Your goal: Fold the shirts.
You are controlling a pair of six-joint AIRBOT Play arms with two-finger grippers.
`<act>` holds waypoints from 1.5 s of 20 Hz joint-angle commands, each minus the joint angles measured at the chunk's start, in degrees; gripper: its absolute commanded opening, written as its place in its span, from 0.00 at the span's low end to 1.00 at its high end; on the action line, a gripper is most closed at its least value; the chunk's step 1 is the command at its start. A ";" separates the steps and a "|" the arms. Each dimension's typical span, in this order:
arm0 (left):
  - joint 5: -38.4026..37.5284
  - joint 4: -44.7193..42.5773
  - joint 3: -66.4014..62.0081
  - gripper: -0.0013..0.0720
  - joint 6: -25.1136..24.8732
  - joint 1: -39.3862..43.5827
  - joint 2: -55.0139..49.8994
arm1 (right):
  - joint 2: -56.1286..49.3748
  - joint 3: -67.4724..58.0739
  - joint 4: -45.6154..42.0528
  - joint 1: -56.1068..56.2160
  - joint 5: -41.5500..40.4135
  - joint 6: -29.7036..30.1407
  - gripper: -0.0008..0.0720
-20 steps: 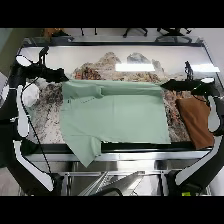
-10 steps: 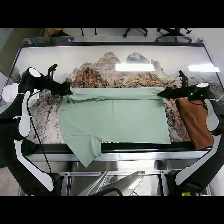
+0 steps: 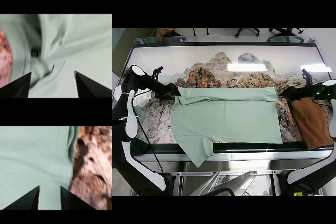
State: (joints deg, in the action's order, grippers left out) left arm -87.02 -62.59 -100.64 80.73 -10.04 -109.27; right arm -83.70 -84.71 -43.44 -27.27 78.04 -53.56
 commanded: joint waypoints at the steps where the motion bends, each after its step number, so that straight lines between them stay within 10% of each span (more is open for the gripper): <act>1: -4.11 -1.90 15.23 0.83 3.15 -1.31 9.53 | 9.42 10.86 -5.90 -5.38 2.38 -2.21 0.41; 14: 15.98 2.93 71.38 0.83 3.48 -1.18 43.21 | 20.52 33.16 -5.95 -10.01 -5.99 -2.21 0.55; 23: 25.59 22.45 78.49 0.83 -10.71 -1.18 39.63 | 20.52 34.27 -5.92 -8.79 -4.94 -2.19 0.55; 25: 23.96 22.64 76.85 0.05 -13.64 -1.18 39.15 | 20.52 36.52 -6.36 -8.70 -4.13 -2.16 0.55; 30: 19.08 21.51 74.07 0.04 -14.29 -1.42 42.49 | 20.52 43.04 -10.56 -8.70 -2.36 -2.23 0.55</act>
State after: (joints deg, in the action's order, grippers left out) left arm -65.08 -41.95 -25.34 67.90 -11.22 -68.49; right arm -63.22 -44.91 -51.68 -36.03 74.48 -55.75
